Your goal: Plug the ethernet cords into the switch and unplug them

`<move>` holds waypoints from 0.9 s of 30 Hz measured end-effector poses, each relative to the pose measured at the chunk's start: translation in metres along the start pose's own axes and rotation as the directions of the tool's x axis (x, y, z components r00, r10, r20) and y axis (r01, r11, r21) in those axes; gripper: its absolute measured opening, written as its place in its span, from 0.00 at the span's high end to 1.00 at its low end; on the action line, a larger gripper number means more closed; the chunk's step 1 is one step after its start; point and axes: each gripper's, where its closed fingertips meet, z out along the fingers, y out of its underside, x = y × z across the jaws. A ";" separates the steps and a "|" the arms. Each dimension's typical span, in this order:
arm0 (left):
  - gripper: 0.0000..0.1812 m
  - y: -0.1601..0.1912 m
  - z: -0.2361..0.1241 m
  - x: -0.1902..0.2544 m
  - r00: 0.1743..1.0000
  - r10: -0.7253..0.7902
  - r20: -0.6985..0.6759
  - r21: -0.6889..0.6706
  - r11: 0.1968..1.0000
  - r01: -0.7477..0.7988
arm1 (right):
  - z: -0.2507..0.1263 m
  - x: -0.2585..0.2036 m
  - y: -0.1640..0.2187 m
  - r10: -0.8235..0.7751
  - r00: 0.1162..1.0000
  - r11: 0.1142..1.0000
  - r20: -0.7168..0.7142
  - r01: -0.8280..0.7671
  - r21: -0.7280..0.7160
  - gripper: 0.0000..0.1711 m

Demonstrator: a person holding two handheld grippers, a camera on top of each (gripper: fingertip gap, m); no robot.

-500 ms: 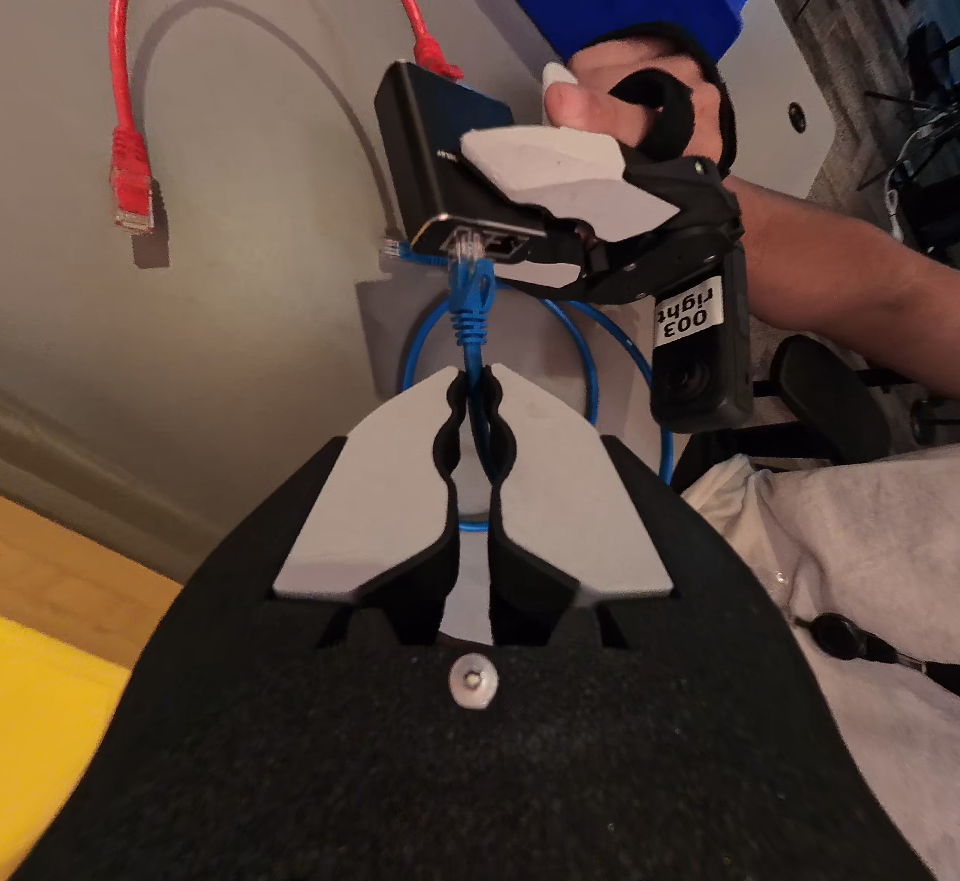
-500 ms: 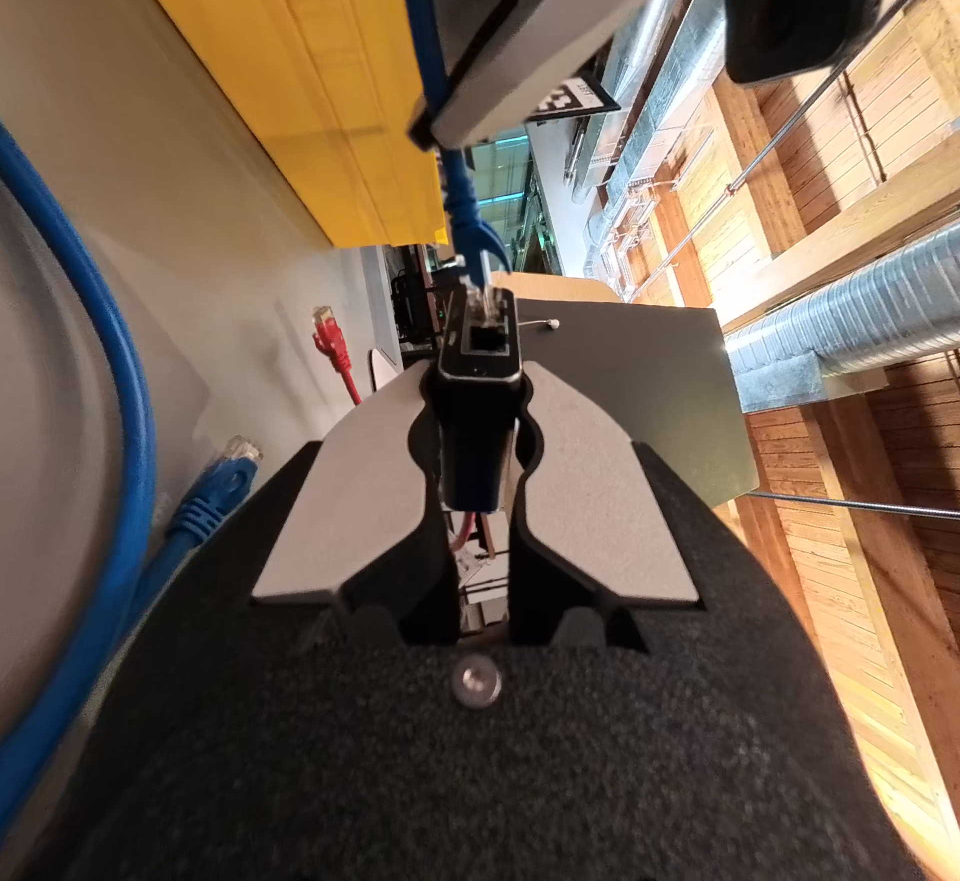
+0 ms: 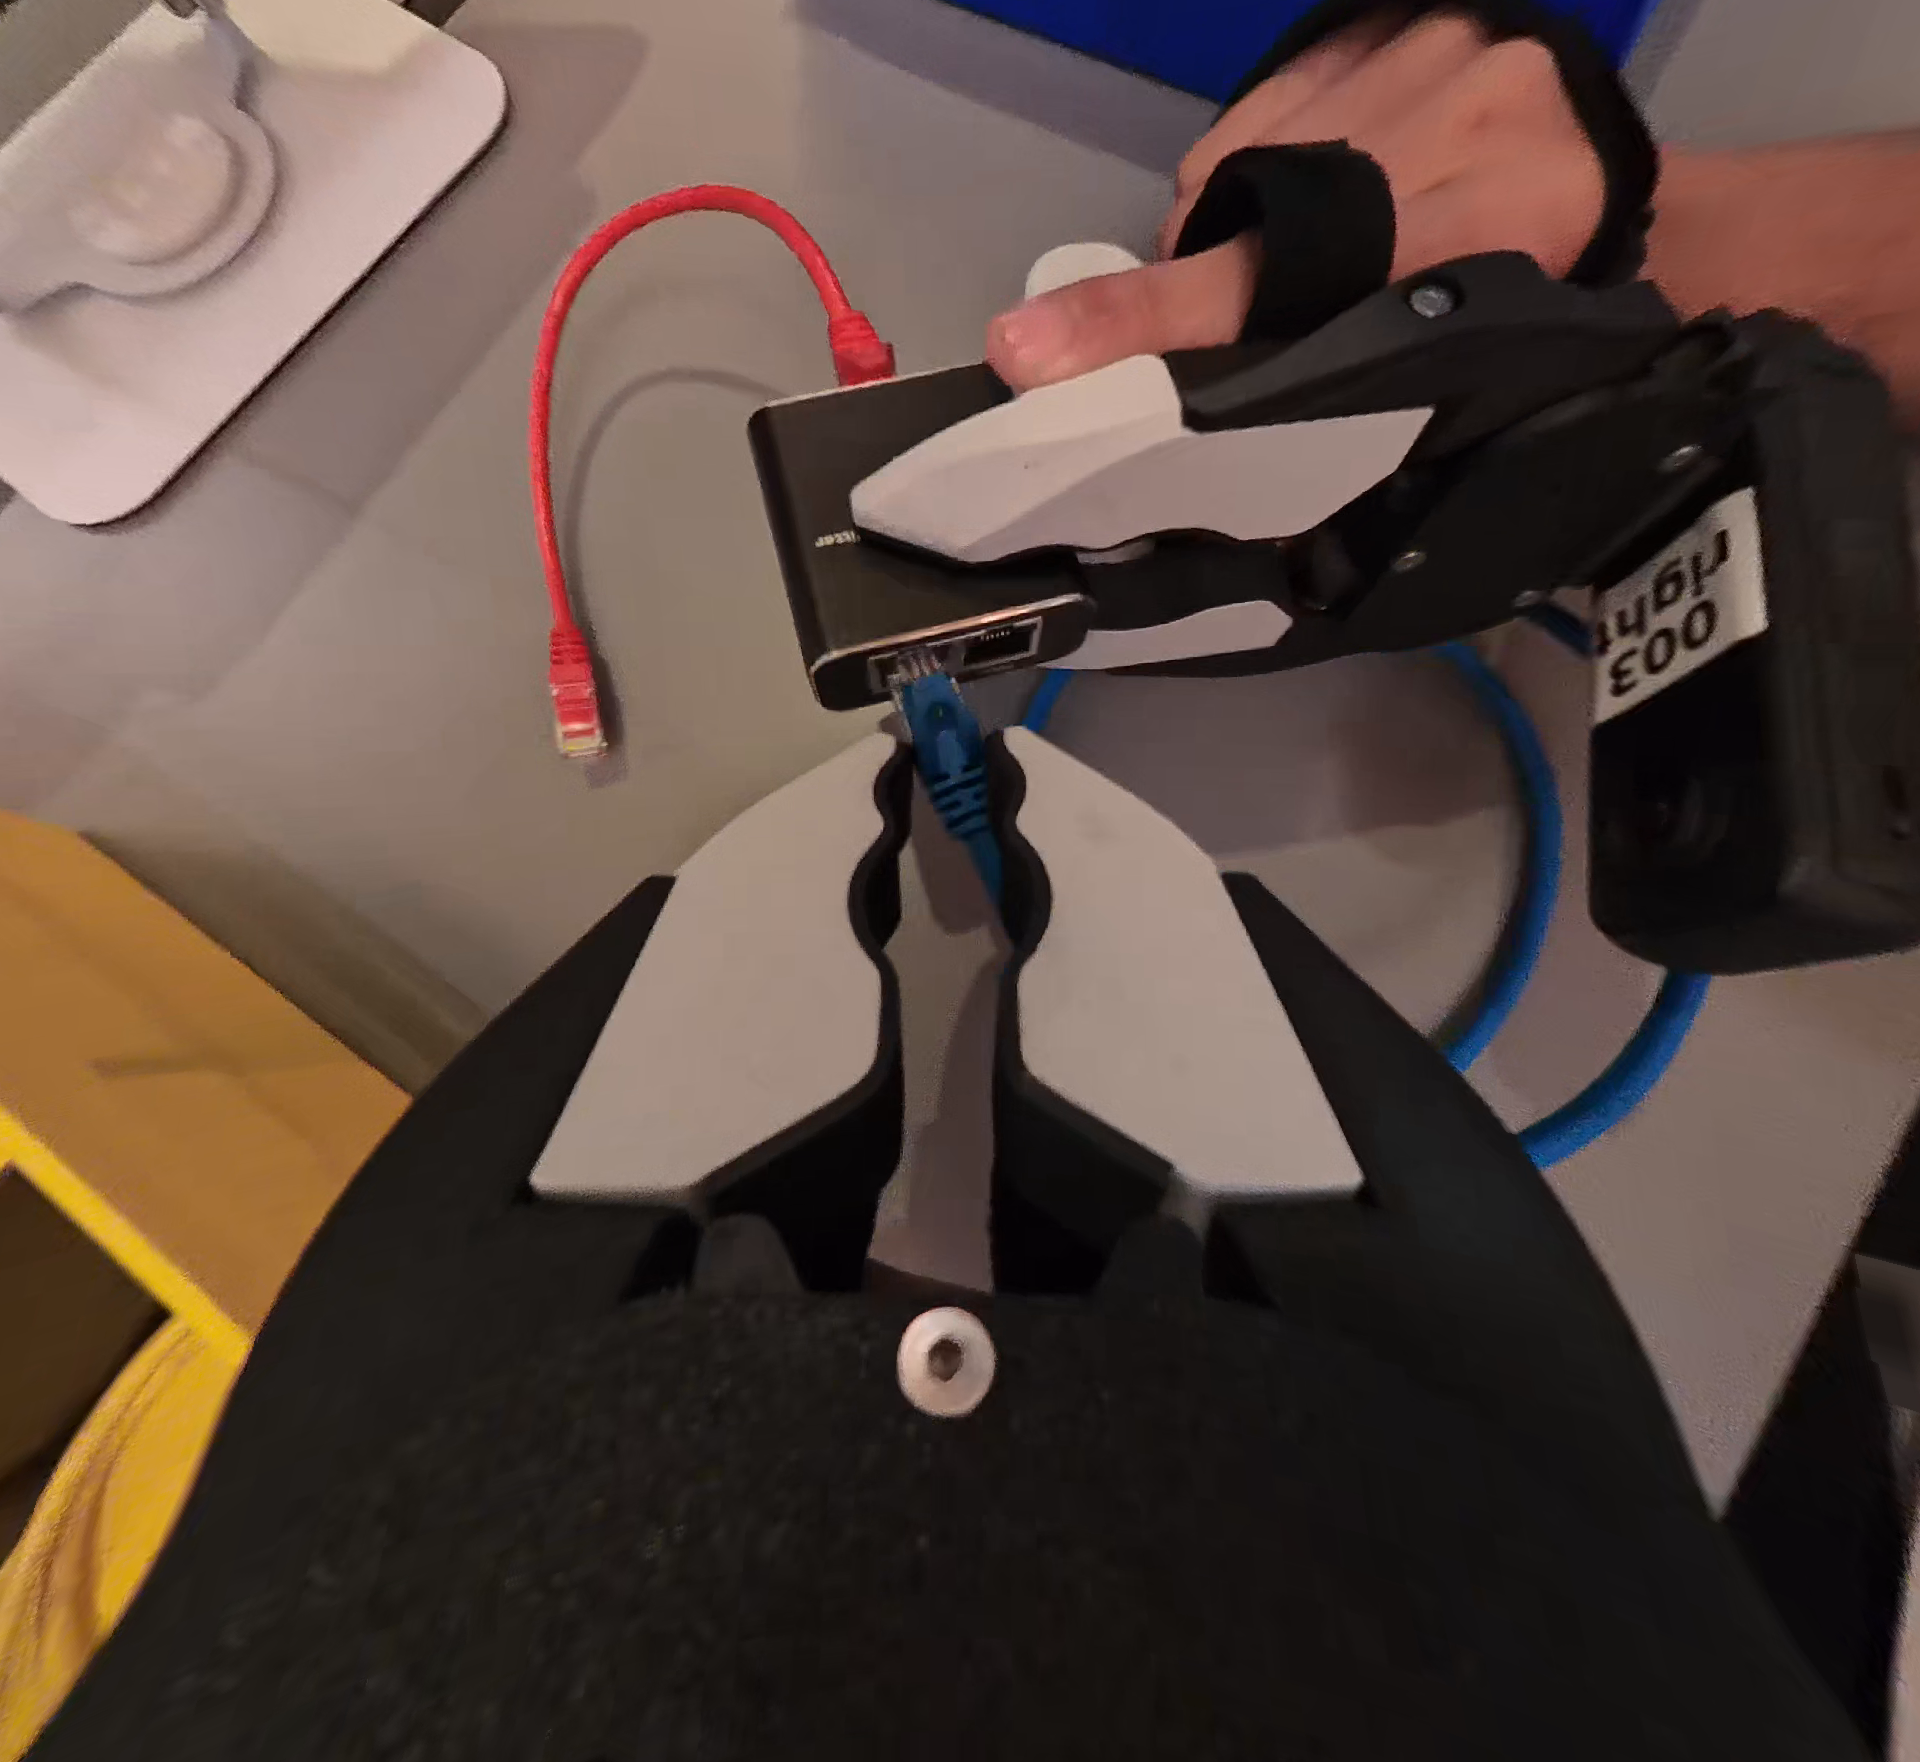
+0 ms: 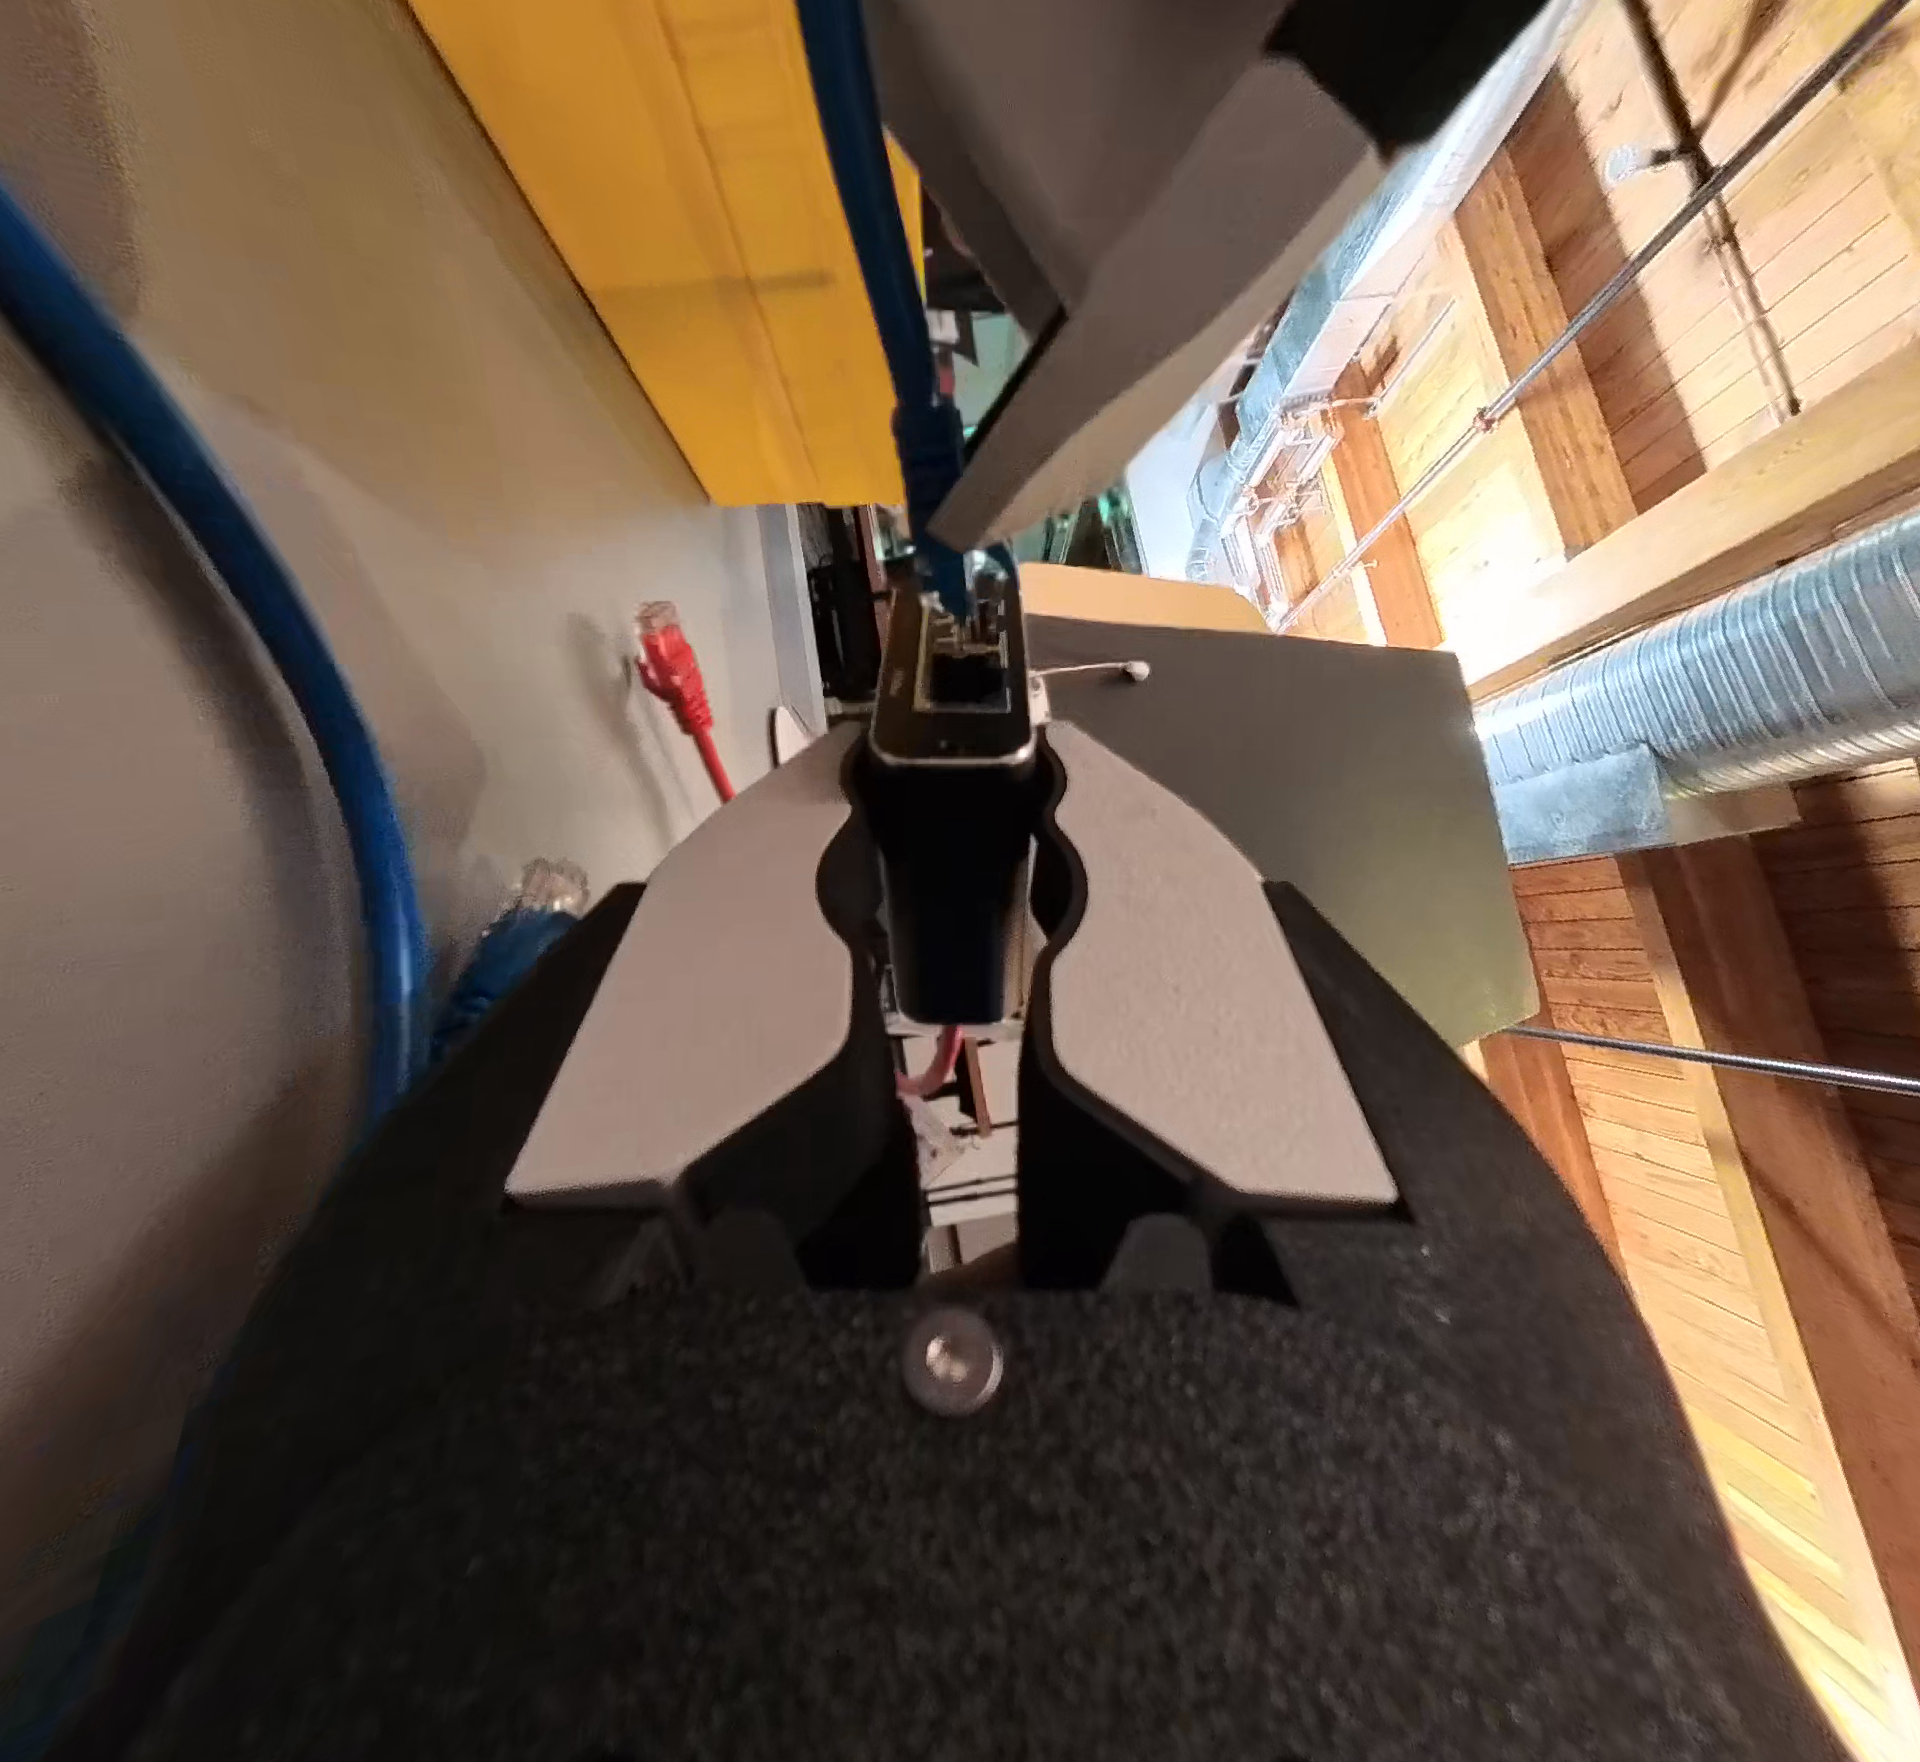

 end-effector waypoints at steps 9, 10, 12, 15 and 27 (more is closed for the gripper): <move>0.79 -0.002 -0.001 -0.003 0.991 -0.107 0.082 0.049 0.993 0.103 | 0.005 0.001 0.011 0.011 1.000 0.996 0.004 -0.010 -0.088 0.85; 0.76 0.000 -0.001 -0.004 0.990 -0.118 0.083 0.038 0.993 0.115 | 0.005 0.002 0.010 0.001 1.000 0.996 -0.004 -0.002 -0.085 0.85; 0.76 0.000 -0.001 0.000 0.989 -0.138 0.058 0.052 0.990 0.135 | 0.006 0.001 0.012 -0.002 1.000 0.995 0.002 0.003 -0.104 0.85; 0.74 0.003 0.002 0.008 0.988 -0.156 0.009 0.034 0.987 0.156 | 0.005 0.001 0.008 0.002 1.000 0.996 0.003 -0.002 -0.093 0.85; 0.92 0.020 0.006 0.008 0.998 -0.057 0.033 -0.089 0.994 0.060 | -0.001 -0.003 -0.010 0.065 0.996 0.998 0.066 -0.064 -0.019 0.82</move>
